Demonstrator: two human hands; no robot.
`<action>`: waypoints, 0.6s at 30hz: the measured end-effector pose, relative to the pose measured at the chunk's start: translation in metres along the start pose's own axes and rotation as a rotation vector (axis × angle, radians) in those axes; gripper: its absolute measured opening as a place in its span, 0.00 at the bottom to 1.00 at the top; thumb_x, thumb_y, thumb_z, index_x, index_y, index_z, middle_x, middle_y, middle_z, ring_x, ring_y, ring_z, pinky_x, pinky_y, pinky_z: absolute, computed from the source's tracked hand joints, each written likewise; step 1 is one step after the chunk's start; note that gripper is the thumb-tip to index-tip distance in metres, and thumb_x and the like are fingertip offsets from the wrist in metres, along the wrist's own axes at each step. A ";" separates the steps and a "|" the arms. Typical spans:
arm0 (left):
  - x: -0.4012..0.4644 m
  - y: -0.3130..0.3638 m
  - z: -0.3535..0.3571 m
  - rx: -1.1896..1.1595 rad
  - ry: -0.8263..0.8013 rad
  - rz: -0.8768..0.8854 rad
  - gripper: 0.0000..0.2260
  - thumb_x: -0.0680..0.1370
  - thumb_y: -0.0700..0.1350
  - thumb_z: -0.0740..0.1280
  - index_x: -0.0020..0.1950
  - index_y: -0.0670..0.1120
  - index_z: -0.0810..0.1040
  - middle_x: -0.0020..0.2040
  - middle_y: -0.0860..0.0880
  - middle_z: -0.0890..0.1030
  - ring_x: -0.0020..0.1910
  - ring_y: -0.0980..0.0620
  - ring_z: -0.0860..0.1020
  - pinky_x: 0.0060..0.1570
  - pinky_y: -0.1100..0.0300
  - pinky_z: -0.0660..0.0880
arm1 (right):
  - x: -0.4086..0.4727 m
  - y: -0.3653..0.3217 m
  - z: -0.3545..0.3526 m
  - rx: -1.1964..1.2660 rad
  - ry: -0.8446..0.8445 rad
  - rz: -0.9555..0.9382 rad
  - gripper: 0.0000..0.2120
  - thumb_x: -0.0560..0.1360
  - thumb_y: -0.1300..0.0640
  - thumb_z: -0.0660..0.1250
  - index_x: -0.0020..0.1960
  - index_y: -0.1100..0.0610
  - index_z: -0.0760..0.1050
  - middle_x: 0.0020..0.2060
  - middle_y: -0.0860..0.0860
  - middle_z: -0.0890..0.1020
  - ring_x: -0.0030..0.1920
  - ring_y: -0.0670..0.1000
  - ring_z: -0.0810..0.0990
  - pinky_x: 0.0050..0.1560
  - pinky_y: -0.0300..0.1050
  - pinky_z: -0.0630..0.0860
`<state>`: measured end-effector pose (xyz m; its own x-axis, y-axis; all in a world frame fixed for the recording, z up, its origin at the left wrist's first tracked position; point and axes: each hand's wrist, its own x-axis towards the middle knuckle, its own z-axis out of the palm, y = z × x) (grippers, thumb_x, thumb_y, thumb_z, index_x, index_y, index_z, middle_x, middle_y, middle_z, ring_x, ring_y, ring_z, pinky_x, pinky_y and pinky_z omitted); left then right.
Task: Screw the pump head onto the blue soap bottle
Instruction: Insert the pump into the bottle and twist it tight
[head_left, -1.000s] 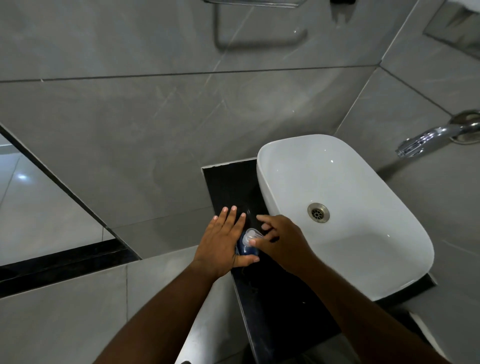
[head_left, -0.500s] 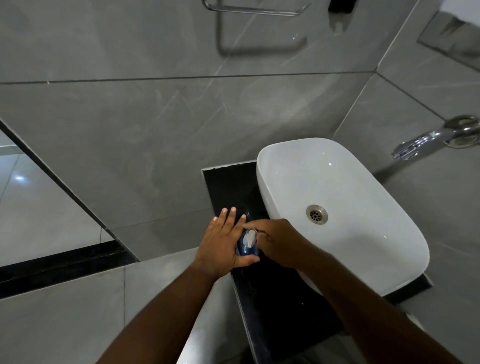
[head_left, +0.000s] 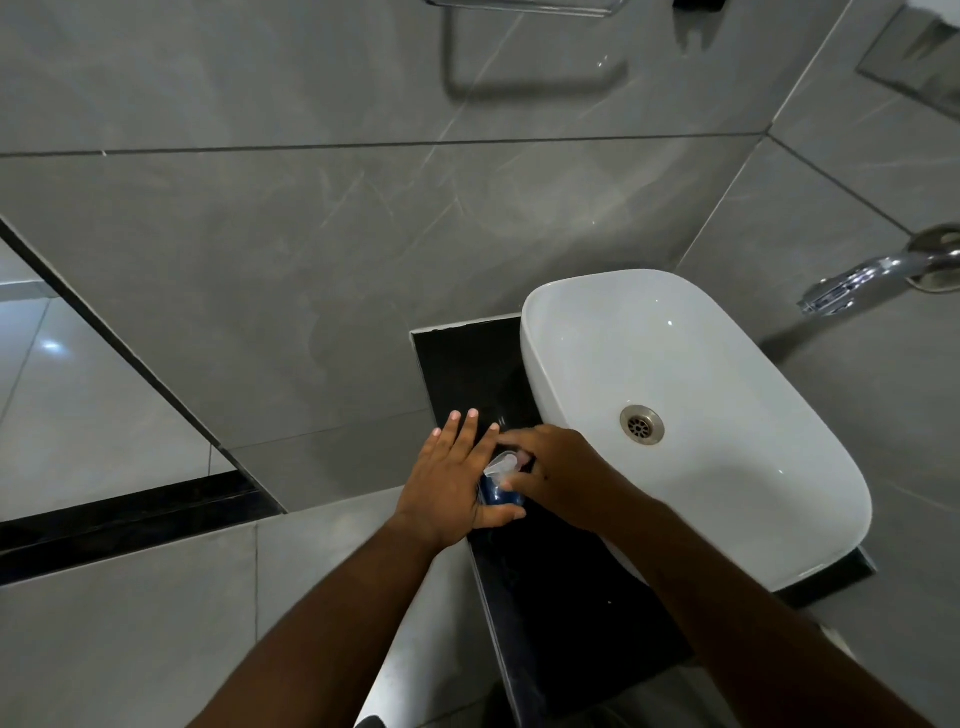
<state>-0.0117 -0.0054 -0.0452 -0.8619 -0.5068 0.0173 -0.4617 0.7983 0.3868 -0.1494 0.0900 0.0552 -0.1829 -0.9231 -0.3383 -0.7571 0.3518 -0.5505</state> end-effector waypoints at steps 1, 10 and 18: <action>0.000 0.000 0.000 -0.002 -0.003 -0.002 0.46 0.70 0.77 0.52 0.78 0.51 0.46 0.79 0.46 0.44 0.75 0.49 0.36 0.72 0.49 0.38 | -0.002 0.002 0.001 -0.017 0.070 -0.048 0.27 0.75 0.54 0.68 0.70 0.62 0.66 0.58 0.63 0.79 0.49 0.53 0.79 0.54 0.42 0.74; 0.001 -0.002 0.003 -0.043 0.005 -0.001 0.46 0.69 0.78 0.51 0.78 0.51 0.48 0.79 0.45 0.47 0.75 0.49 0.37 0.73 0.48 0.40 | 0.000 0.011 0.019 0.072 0.209 -0.151 0.15 0.72 0.53 0.70 0.57 0.55 0.78 0.37 0.36 0.75 0.41 0.30 0.75 0.39 0.22 0.69; 0.003 -0.004 0.006 -0.045 0.004 0.004 0.47 0.68 0.78 0.51 0.78 0.50 0.51 0.79 0.44 0.50 0.74 0.50 0.38 0.72 0.48 0.41 | 0.001 0.007 0.026 0.084 0.275 -0.148 0.07 0.71 0.59 0.69 0.48 0.60 0.81 0.36 0.41 0.74 0.32 0.35 0.74 0.40 0.18 0.65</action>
<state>-0.0132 -0.0084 -0.0525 -0.8627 -0.5052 0.0222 -0.4486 0.7848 0.4276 -0.1382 0.0952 0.0310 -0.2464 -0.9685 -0.0369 -0.7356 0.2117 -0.6434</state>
